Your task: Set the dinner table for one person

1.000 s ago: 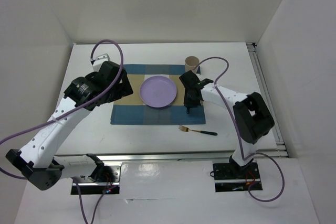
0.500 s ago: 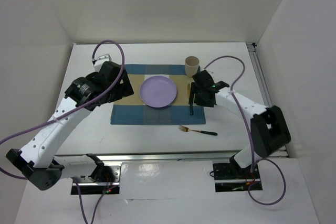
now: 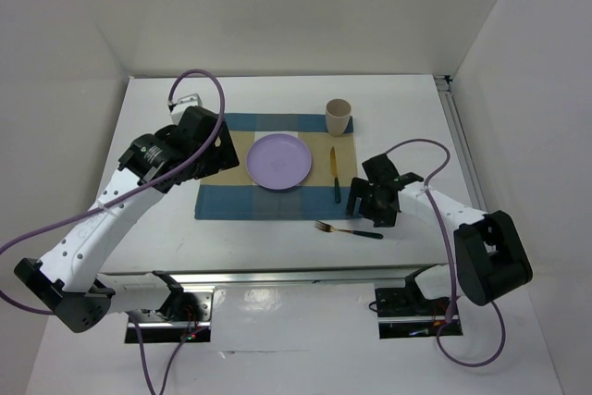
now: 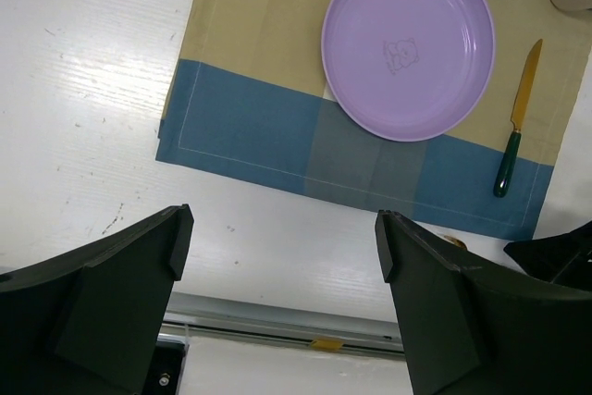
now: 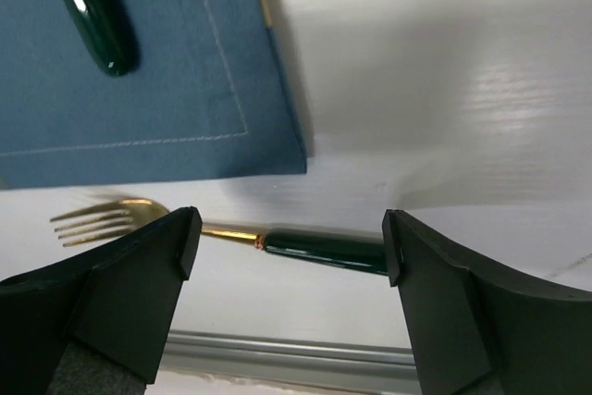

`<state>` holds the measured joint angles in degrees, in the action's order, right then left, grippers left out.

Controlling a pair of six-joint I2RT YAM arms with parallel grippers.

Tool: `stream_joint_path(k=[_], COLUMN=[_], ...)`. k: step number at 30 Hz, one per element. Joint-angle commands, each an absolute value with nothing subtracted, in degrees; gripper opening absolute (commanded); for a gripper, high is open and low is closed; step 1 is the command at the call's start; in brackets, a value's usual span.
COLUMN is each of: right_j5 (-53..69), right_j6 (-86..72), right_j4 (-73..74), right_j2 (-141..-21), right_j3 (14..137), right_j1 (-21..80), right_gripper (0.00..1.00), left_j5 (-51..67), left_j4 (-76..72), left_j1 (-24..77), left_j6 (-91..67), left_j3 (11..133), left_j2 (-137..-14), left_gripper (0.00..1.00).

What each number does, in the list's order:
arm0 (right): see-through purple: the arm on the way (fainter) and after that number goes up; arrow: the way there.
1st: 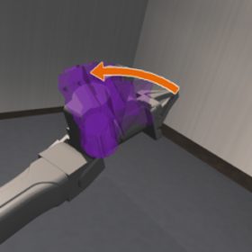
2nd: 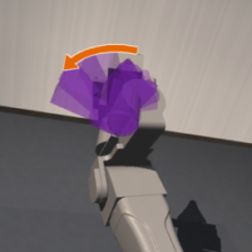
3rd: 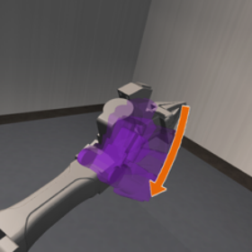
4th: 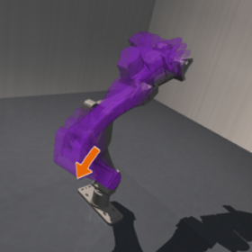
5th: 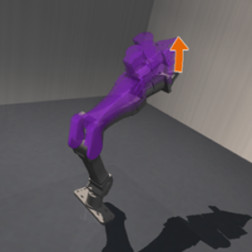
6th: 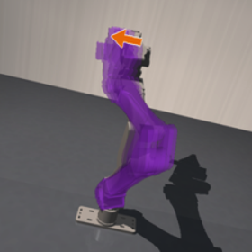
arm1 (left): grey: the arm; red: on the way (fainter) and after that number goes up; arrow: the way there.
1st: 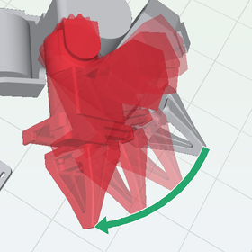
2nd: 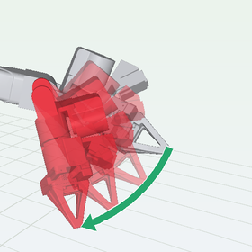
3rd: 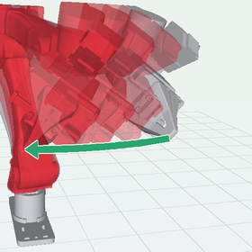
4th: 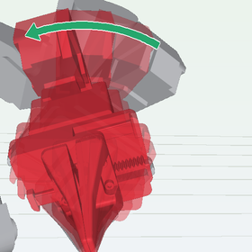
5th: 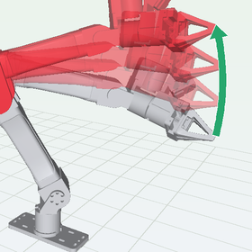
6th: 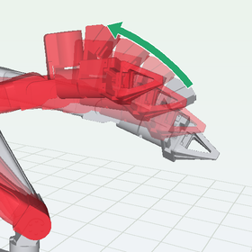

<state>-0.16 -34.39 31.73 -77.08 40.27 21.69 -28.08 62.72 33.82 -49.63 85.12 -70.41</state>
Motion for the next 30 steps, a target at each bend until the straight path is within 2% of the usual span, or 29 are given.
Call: stream_joint_path(k=[1,8,13,17,25,28,30], right_j5=[1.93,4.04,-0.44,-1.06,1.58,1.58,0.19], right_j6=[-34.72,-33.05,-33.05,-31.74,-28.83,-27.69,-27.69], right_j4=[29.53,30.23,36.81,37.35,37.35,36.83,37.52], right_j2=[-75.15,-76.90,-81.91,-82.53,-87.44,-90.51,-91.84], right_j3=[39.90,41.04,46.66,47.29,48.42,48.96,49.66], right_j1=[22.94,26.61,33.13,35.16,37.88,39.11,39.98], right_gripper=[0.93,0.94,0.97,0.96,0.70,0.58,0.45], left_j5=[-27.77,-27.25,-27.25,-26.72,-26.72,-26.19,-26.19], left_j4=[61.70,61.70,61.70,61.08,61.08,61.08,61.08], left_j1=[33.57,33.57,33.57,33.57,33.57,33.57,33.57], left_j6=[-49.22,-49.22,-49.22,-49.22,-49.22,-49.22,-48.70], left_j3=[85.70,85.17,85.69,85.69,85.08,85.08,85.08], left_j2=[-70.31,-70.31,-70.31,-70.31,-70.31,-70.31,-70.31], left_gripper=[1.00,1.00,1.00,1.00,1.00,1.00,1.00])
